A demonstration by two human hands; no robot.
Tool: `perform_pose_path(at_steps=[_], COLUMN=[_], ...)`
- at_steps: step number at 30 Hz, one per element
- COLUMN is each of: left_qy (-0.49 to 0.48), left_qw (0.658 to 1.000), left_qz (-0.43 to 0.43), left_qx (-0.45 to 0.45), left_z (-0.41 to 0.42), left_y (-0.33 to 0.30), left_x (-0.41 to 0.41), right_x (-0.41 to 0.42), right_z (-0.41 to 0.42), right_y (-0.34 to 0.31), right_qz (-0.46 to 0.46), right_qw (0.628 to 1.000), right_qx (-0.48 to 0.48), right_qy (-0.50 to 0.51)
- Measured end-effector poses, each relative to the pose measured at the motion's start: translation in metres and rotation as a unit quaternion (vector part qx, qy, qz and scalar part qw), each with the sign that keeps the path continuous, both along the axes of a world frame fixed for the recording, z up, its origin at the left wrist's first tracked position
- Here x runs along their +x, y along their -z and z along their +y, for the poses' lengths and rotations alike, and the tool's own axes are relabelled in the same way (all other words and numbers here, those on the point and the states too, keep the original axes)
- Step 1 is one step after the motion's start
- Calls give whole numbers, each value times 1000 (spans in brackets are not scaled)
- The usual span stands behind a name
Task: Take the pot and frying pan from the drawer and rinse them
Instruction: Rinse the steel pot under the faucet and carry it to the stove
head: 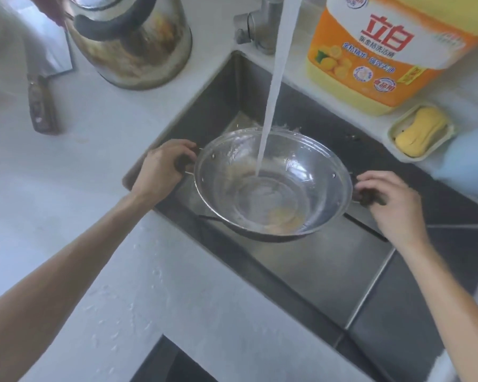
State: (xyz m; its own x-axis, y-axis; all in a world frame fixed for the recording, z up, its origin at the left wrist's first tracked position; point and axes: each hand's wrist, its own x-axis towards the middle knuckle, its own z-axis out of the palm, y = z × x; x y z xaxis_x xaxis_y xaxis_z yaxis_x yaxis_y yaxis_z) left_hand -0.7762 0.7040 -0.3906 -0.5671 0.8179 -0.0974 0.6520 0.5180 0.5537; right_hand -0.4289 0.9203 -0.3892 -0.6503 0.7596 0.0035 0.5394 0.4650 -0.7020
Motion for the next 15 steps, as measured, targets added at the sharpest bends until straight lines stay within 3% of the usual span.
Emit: perform_pose_path(at_steps=[5,10,15], left_qy=[78,76,24], left_qw=[991,955,964], left_qz=[-47,-256,-187], left_qx=[-93,-129,-189], left_z=[8,17,29], left_y=[11,9,31], left_x=[4,-2,-8], right_x=[18,26,20], right_z=[-14,-26,-39], right_y=[42,63,78], right_qz=[-28,-54,-26], right_qw=[999,994,985], right_qx=[-18,-87,-152], right_qy=[6,-32,77])
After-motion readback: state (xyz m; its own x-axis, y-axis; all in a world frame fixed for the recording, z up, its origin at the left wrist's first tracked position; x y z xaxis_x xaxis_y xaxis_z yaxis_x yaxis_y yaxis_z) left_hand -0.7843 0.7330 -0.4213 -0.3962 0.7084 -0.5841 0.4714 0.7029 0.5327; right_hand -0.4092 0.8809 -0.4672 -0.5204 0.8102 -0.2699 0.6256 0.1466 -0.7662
